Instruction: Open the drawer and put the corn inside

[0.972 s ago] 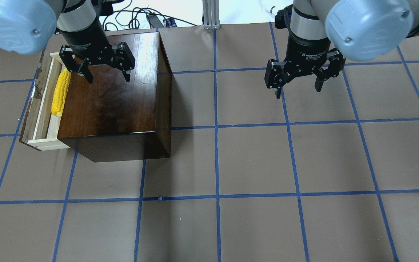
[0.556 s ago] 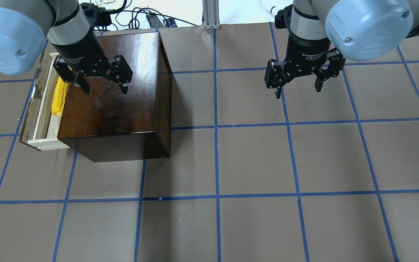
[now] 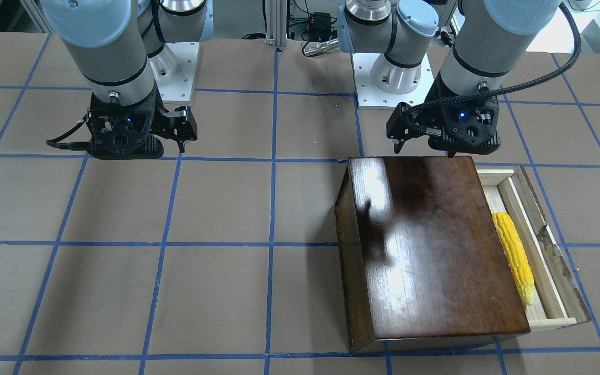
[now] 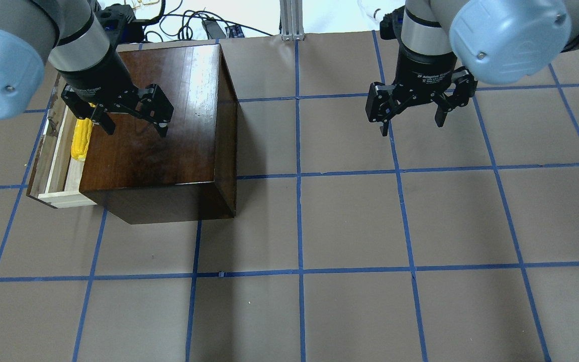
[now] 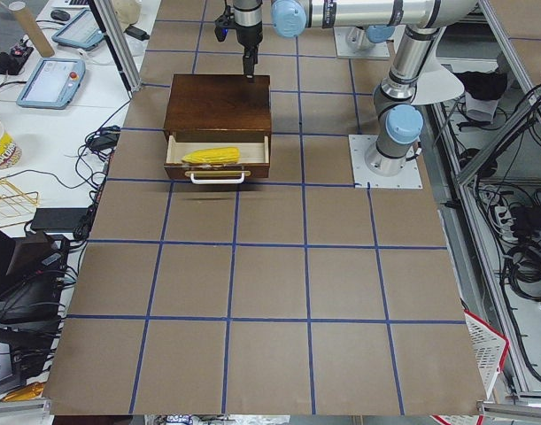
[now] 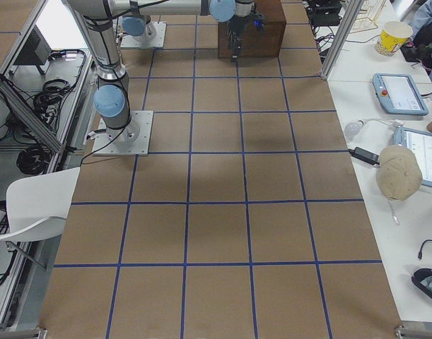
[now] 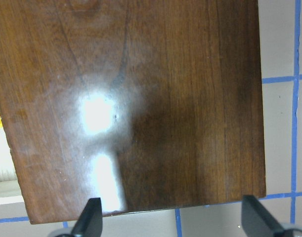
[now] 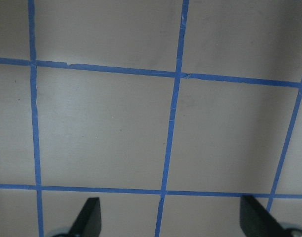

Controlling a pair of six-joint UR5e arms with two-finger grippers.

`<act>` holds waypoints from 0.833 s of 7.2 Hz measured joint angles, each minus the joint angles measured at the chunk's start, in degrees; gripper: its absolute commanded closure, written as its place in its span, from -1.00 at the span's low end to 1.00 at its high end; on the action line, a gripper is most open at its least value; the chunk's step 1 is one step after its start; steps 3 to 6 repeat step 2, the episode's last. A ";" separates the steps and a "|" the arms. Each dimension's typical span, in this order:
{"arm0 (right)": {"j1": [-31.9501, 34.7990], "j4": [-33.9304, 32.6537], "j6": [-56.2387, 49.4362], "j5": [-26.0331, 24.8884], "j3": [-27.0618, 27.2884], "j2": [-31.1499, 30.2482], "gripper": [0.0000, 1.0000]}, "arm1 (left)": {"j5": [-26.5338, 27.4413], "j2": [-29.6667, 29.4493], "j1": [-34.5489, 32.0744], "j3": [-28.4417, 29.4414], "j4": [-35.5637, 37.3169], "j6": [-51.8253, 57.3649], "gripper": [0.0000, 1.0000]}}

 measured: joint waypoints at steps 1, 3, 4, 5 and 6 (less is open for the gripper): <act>0.00 0.00 0.00 0.00 0.00 0.00 -1.00 | 0.03 0.13 0.04 -0.19 0.06 -0.02 -1.00; 0.00 0.00 0.00 0.00 0.00 0.00 -1.00 | 0.04 0.15 0.08 -0.23 0.10 -0.07 -1.00; 0.00 0.00 0.00 0.00 0.00 0.00 -1.00 | 0.04 0.15 0.08 -0.23 0.10 -0.07 -1.00; 0.00 0.00 0.00 0.00 0.00 0.00 -1.00 | 0.04 0.15 0.08 -0.23 0.10 -0.07 -1.00; 0.00 0.00 0.00 0.00 0.00 0.00 -1.00 | 0.04 0.15 0.08 -0.23 0.10 -0.07 -1.00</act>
